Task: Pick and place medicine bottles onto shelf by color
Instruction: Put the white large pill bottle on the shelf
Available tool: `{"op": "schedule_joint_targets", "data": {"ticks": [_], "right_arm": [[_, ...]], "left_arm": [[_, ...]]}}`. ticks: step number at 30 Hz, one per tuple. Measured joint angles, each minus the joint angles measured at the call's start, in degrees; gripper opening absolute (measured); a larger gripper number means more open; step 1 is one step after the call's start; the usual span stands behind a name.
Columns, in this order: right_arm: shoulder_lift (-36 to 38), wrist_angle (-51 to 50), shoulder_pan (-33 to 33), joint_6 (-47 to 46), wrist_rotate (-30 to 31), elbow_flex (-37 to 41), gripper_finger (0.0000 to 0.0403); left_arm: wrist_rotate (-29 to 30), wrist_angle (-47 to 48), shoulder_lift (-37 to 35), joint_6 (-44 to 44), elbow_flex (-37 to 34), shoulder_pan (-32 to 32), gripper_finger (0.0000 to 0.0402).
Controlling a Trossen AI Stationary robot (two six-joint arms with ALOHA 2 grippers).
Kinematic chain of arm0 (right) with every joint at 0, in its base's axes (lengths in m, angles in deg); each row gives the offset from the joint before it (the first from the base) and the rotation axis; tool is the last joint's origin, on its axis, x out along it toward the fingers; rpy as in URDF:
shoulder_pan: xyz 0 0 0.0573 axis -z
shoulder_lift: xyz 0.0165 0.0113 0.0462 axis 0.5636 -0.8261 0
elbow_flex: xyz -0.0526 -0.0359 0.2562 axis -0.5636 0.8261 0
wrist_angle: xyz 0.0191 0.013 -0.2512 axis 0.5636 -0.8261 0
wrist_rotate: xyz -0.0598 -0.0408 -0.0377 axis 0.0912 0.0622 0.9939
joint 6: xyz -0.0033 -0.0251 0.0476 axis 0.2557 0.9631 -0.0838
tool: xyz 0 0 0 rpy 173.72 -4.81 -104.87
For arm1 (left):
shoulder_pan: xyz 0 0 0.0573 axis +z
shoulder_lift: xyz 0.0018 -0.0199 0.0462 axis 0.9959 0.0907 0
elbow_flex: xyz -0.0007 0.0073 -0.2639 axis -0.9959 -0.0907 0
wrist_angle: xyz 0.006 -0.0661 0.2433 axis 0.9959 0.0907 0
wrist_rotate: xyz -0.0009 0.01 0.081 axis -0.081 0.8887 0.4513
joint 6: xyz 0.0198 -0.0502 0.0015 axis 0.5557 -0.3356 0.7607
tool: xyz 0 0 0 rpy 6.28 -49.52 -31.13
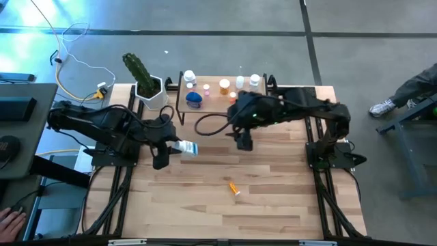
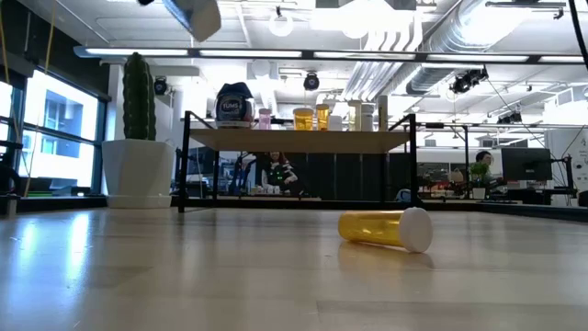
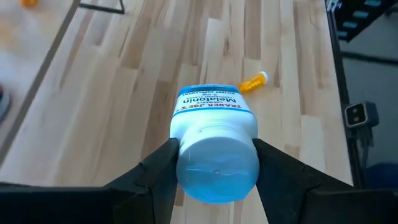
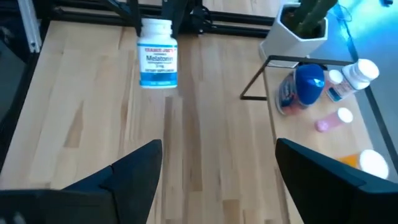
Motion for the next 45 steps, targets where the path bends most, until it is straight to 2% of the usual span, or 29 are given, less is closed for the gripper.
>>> {"op": "schedule_joint_targets", "data": {"ticks": [4,12,22,32,45], "right_arm": [[1.7,-1.2,0.9,2.5,-3.8,0.0,0.0304],[1.9,-0.6,3.1,7.3,-20.0,0.1,0.0304],[0.7,2.6,3.7,7.0,-33.3,0.9,0.0304],[-2.5,4.5,3.7,3.1,-36.6,0.9,0.0304],[-5.4,3.7,3.5,1.0,-39.1,0.9,0.0304]], "left_arm": [[2.2,1.1,4.4,3.1,4.5,-2.0,0.0168],[6.2,2.2,12.7,13.0,14.0,-6.2,0.0168],[17.9,2.2,21.6,35.1,24.2,-12.6,0.0168],[28.5,0.0,27.0,53.6,28.1,-15.9,0.0168],[31.9,-7.2,27.7,68.6,28.1,-16.2,0.0168]]}}
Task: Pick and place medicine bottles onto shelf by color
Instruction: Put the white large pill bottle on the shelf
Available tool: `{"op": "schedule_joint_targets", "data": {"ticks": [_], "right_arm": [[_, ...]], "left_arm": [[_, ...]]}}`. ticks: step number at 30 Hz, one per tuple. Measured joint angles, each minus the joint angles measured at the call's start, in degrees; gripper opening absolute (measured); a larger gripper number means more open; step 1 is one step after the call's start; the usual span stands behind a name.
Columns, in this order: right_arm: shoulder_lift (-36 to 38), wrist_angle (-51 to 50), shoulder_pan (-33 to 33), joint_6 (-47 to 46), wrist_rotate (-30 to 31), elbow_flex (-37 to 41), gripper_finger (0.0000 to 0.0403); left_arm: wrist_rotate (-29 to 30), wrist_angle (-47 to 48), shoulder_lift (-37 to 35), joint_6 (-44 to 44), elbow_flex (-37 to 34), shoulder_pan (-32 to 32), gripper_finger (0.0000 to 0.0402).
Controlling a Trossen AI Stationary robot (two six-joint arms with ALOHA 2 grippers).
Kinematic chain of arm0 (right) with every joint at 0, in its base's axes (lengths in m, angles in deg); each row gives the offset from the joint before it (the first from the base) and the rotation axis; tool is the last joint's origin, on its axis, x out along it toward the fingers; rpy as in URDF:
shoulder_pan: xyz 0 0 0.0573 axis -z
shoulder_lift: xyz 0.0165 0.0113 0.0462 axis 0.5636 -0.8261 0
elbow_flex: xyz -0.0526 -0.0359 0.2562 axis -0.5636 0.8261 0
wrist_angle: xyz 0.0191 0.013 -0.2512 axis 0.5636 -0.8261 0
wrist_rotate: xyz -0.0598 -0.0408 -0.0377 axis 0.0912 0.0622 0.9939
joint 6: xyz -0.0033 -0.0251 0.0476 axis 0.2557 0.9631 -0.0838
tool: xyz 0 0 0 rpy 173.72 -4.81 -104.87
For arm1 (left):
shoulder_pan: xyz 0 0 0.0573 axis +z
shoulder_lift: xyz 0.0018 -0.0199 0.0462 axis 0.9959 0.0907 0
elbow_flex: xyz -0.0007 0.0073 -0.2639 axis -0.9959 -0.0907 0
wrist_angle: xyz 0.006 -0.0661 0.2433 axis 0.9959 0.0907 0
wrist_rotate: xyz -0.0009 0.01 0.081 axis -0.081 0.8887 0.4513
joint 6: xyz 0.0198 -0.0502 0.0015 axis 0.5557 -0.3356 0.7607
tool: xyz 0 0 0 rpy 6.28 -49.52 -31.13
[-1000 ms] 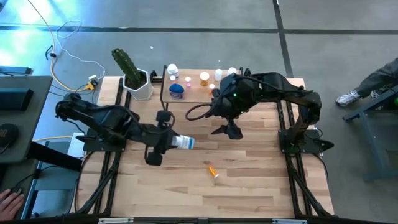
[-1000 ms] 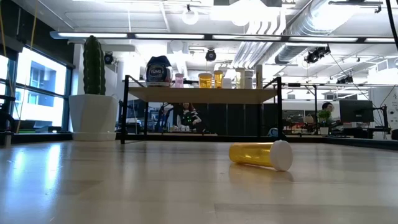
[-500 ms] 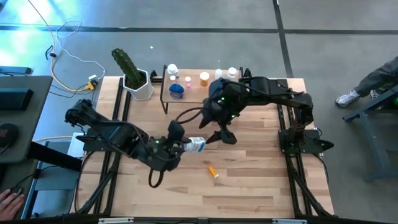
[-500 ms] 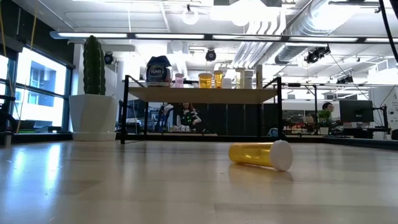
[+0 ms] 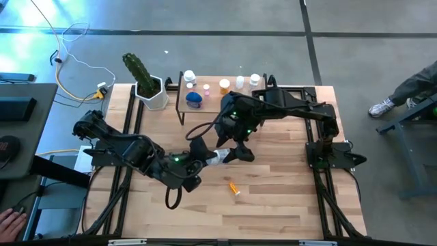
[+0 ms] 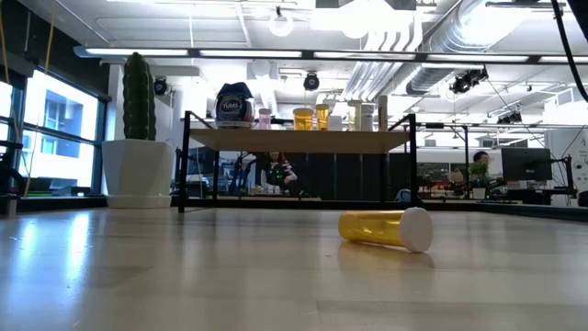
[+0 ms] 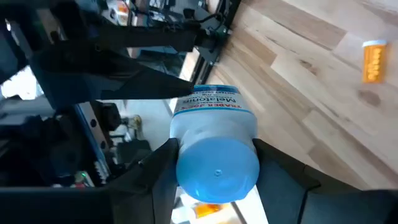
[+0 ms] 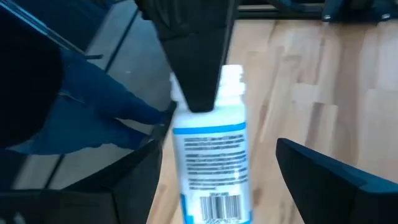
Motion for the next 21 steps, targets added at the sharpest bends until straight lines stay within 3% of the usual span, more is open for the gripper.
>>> {"op": "schedule_joint_targets", "data": {"ticks": [5,12,21], "right_arm": [[0.0,-0.1,0.0,-2.6,-2.2,0.0,0.0295],[0.0,0.0,0.0,-4.3,-1.9,0.0,0.0237],[-0.1,-0.2,-0.1,-4.5,-0.8,-0.1,0.0195]], "left_arm": [[0.0,-0.1,0.0,3.8,0.0,0.0,0.0168],[1.8,-0.3,0.2,5.1,0.0,0.2,0.0168],[3.6,-4.0,0.2,5.9,-0.1,0.2,0.0168]]}}
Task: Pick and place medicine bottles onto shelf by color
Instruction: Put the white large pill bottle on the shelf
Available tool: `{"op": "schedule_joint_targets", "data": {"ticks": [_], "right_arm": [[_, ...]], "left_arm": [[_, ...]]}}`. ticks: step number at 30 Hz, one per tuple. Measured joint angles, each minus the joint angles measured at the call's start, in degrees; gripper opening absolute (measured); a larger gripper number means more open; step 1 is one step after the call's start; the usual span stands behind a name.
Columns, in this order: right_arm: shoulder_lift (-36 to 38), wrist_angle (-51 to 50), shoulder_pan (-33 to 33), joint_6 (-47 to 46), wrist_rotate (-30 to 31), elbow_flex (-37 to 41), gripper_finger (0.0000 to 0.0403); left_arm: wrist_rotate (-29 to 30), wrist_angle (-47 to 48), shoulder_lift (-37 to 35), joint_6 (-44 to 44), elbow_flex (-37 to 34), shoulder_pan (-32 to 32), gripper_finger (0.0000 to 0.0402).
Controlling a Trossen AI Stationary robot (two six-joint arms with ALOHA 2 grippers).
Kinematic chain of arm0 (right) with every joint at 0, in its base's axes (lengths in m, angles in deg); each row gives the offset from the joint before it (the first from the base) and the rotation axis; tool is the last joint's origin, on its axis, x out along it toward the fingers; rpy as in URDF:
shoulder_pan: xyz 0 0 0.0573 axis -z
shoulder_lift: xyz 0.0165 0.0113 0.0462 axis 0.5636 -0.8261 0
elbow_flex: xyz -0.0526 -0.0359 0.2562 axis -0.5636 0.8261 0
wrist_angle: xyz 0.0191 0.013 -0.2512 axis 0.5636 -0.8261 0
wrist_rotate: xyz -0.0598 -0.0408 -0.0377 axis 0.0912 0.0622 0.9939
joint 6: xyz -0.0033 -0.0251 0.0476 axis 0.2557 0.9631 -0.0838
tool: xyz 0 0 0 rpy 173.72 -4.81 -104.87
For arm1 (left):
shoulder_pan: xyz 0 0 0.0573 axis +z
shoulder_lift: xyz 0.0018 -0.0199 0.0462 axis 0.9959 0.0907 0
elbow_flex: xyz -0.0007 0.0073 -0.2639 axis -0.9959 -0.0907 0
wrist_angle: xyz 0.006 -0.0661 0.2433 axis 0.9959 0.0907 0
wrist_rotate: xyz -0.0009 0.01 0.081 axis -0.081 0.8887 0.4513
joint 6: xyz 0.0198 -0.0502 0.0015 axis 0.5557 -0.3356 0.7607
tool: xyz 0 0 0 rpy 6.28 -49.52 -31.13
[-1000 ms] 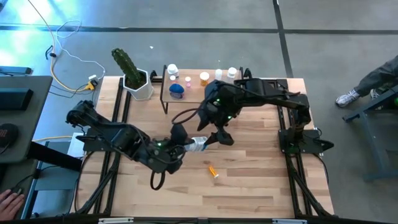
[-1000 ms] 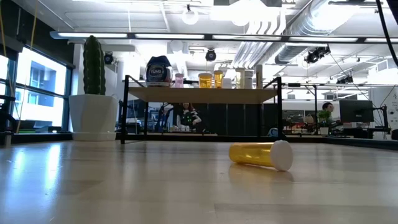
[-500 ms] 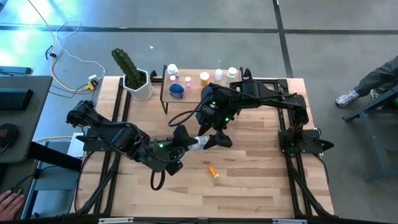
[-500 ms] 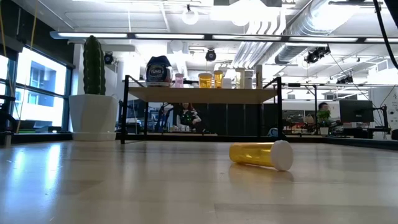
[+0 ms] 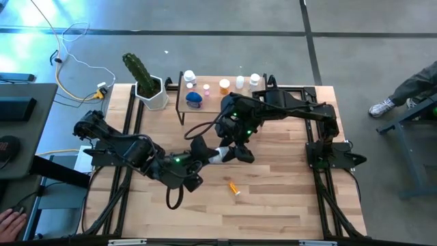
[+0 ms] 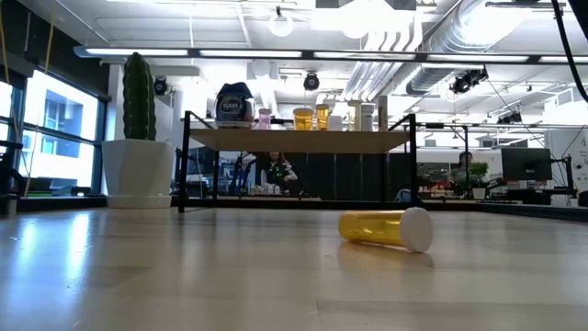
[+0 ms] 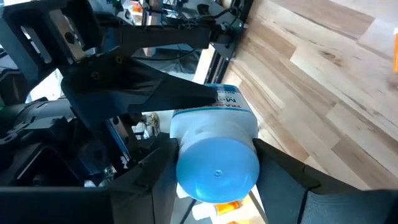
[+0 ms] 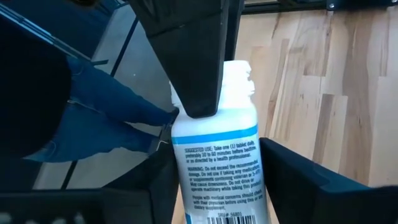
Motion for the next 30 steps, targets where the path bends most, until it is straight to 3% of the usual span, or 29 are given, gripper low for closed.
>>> {"op": "schedule_joint_targets", "data": {"ticks": [7,15,20,24,30], "right_arm": [[0.0,-0.2,0.0,0.0,0.4,0.0,0.0162],[0.0,-0.9,-0.1,-2.2,1.4,0.0,0.0158],[0.3,-1.4,-0.3,-2.3,3.1,0.0,0.0158],[1.5,-3.1,-0.3,-1.5,8.8,0.0,0.016],[4.6,-4.6,-0.2,-0.7,16.0,0.0,0.016]], "left_arm": [[0.1,0.4,0.0,0.0,0.0,0.6,0.0175],[0.3,0.5,0.0,-1.4,0.0,1.2,0.0223],[2.2,0.7,0.0,-10.1,0.0,1.2,0.0251],[2.6,1.1,0.0,-18.5,0.0,1.3,0.0255],[3.6,0.5,0.0,-24.5,0.0,1.1,0.0253]]}}
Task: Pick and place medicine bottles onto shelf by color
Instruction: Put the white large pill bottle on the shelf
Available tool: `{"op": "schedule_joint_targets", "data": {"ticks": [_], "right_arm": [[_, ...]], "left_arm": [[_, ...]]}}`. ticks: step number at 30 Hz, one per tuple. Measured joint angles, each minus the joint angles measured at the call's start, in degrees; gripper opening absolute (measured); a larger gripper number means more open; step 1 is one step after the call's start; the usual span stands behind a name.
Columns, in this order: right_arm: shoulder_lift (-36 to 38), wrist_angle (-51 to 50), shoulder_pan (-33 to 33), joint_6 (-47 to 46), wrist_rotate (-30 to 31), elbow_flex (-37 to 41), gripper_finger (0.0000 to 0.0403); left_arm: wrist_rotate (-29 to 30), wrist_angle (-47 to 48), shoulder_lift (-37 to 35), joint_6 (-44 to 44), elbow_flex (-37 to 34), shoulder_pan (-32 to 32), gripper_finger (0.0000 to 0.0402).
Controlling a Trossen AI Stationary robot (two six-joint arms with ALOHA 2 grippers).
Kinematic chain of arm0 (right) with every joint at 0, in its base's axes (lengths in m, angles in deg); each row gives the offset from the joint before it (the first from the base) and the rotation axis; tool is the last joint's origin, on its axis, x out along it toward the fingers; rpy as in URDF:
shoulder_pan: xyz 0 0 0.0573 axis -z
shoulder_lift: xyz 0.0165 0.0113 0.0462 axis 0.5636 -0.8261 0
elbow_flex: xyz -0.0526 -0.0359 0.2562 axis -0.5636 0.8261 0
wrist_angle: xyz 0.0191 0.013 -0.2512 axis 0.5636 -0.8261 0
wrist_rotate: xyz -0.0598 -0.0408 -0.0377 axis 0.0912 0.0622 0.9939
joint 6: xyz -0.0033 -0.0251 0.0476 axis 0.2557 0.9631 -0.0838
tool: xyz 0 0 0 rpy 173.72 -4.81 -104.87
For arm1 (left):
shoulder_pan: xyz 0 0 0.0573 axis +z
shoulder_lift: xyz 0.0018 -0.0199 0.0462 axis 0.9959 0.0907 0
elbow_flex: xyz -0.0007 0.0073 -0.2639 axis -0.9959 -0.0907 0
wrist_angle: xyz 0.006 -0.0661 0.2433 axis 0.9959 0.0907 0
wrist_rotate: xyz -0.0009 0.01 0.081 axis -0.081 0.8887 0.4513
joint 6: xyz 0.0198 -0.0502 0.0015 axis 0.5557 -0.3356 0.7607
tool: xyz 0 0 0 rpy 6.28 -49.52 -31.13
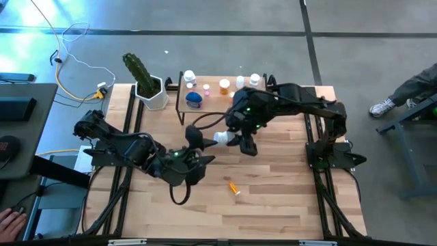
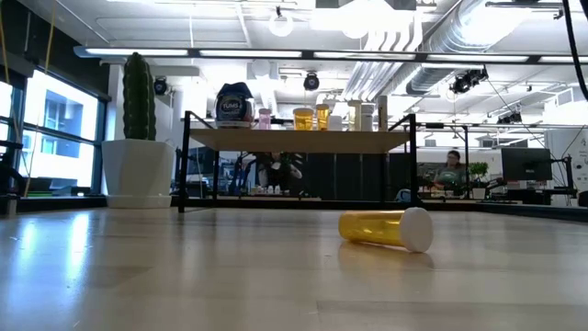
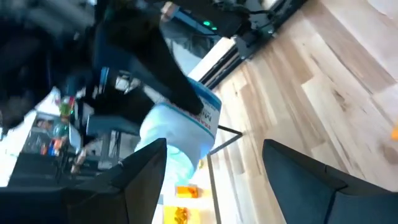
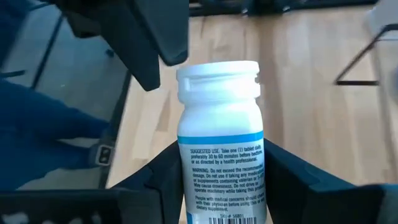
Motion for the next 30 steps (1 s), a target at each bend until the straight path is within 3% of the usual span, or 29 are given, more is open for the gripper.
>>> {"op": "schedule_joint_targets", "data": {"ticks": [11,16,20,24,30], "right_arm": [[7.2,0.2,0.0,2.4,15.9,0.0,0.016],[12.3,1.8,-0.1,5.1,26.5,0.0,0.016],[16.9,2.1,-0.1,4.4,36.8,0.0,0.016],[19.8,1.6,-0.1,2.1,41.7,0.5,0.016],[25.8,7.0,-0.1,-3.1,49.6,17.1,0.0161]], "left_arm": [[2.9,0.6,-2.0,-16.6,0.0,0.7,0.0252],[1.8,7.9,-6.1,-29.8,-0.9,2.8,0.0252],[1.0,10.3,-10.2,-37.8,-7.1,4.4,0.0252],[1.3,9.5,-14.1,-43.5,-15.1,4.9,0.0252],[1.8,0.8,-20.4,-47.3,-27.1,5.4,0.0252]]}}
